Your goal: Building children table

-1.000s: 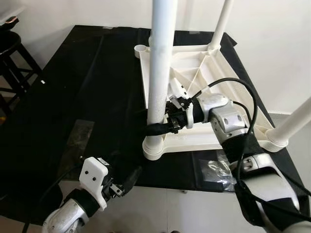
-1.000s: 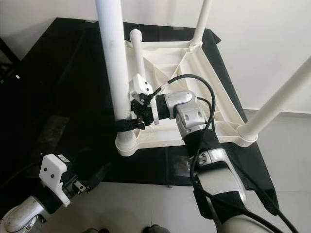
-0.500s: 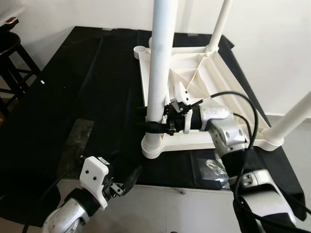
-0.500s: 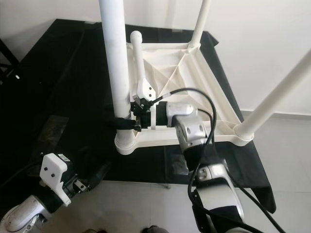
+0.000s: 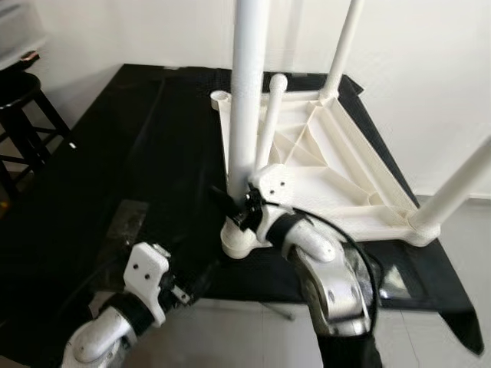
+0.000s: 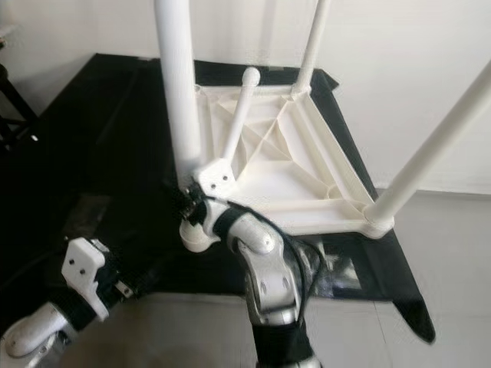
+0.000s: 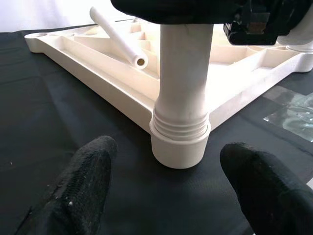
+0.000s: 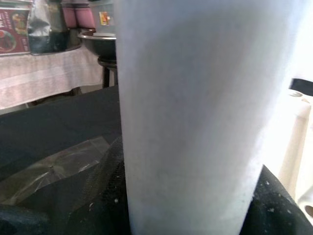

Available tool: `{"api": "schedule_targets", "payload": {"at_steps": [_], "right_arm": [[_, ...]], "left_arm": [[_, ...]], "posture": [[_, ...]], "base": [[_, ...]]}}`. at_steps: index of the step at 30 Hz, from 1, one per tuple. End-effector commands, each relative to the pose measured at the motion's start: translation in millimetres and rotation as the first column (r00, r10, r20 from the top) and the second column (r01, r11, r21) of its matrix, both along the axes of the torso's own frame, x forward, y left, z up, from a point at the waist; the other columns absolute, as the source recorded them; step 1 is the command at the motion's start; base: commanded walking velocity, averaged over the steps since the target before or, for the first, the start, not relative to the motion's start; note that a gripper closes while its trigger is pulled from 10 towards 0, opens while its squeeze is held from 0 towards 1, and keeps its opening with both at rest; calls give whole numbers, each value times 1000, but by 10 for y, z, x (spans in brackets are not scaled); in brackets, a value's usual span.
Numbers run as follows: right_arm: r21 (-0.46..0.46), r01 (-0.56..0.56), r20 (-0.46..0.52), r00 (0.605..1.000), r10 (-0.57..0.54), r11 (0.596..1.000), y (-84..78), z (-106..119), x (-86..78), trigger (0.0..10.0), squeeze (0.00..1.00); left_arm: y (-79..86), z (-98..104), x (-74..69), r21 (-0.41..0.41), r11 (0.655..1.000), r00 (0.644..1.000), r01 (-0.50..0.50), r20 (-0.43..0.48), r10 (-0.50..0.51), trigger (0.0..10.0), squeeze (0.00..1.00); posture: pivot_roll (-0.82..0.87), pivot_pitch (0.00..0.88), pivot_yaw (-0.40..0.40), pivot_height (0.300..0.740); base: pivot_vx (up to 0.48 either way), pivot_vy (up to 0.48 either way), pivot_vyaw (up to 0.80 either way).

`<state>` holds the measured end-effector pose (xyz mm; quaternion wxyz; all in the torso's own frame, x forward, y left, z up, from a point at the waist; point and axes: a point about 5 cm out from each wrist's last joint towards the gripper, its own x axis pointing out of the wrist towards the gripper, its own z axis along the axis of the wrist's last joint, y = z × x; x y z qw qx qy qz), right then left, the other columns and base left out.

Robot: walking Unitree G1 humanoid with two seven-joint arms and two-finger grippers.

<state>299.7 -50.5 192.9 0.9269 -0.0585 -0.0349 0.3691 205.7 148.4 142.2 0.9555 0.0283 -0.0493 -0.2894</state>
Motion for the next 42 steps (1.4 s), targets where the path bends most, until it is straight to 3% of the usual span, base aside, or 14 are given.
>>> {"api": "schedule_targets", "payload": {"at_steps": [1,5,15,16,18,19,20,21,36,38,39,40,41,42], "right_arm": [[-65,51,-120,991,-58,997,-86,-270,60,10000,1000],[-30,45,-113,992,-48,999,-18,-159,2,10000,1000],[-27,-279,-27,960,278,960,99,71,-63,10000,1000],[-119,-459,16,886,464,880,47,127,-60,10000,965],[-119,-459,16,886,464,880,47,127,-60,10000,965],[-147,-518,10,851,525,843,15,146,-47,10000,478],[-147,-518,10,851,525,843,15,146,-47,10000,478],[-177,-561,2,822,570,809,-23,187,2,10000,0],[-199,-772,-89,628,773,604,-238,407,296,10000,0],[-194,-776,-95,624,776,600,-246,413,317,9020,0],[-193,-784,-101,614,783,590,-257,417,338,4784,0],[-193,-784,-101,614,783,590,-257,417,338,4784,0],[-188,-795,-112,601,791,577,-272,419,350,0,0],[-188,-795,-112,601,791,577,-272,419,350,0,0]], "left_arm": [[32,-46,-2,7,1000,1000,3,-20,-3,10000,0],[35,-49,8,11,1000,1000,17,-26,-16,10000,0],[42,-53,19,11,1000,999,18,-28,-18,10000,0],[38,-53,20,10,1000,999,19,-28,-19,10000,0],[38,-53,20,10,1000,999,19,-28,-19,10000,0],[36,-52,18,9,1000,999,19,-27,-19,10000,0],[36,-52,18,9,1000,999,19,-27,-19,10000,0],[31,-49,12,8,1000,999,19,-27,-19,10000,0],[-2,-12,-72,-1,1000,999,25,-30,-25,10000,0],[-6,-9,-81,-2,1000,999,26,-31,-26,10000,0],[-7,-8,-87,-2,1000,999,27,-32,-27,10000,0],[-7,-8,-87,-2,1000,999,27,-32,-27,10000,0],[-10,-7,-93,-3,1000,999,29,-33,-29,10000,0],[-10,-7,-93,-3,1000,999,29,-33,-29,10000,0]], "posture": [[-164,136,-18,740],[-163,139,-15,740],[-158,139,-10,740],[-153,140,-10,740],[-153,140,-10,740],[-148,144,-12,740],[-148,144,-12,740],[-141,149,-11,740],[-108,192,-14,740],[-104,199,-11,740],[-104,199,-11,740],[-104,199,-11,740],[-102,202,-11,740],[-102,202,-11,740]], "base": [[0,0,0],[0,0,0],[0,0,0],[0,0,0],[0,0,0],[0,0,0],[0,0,0],[0,0,0],[0,0,0],[0,0,0],[0,0,0],[0,0,0],[0,0,0],[0,0,0]]}}
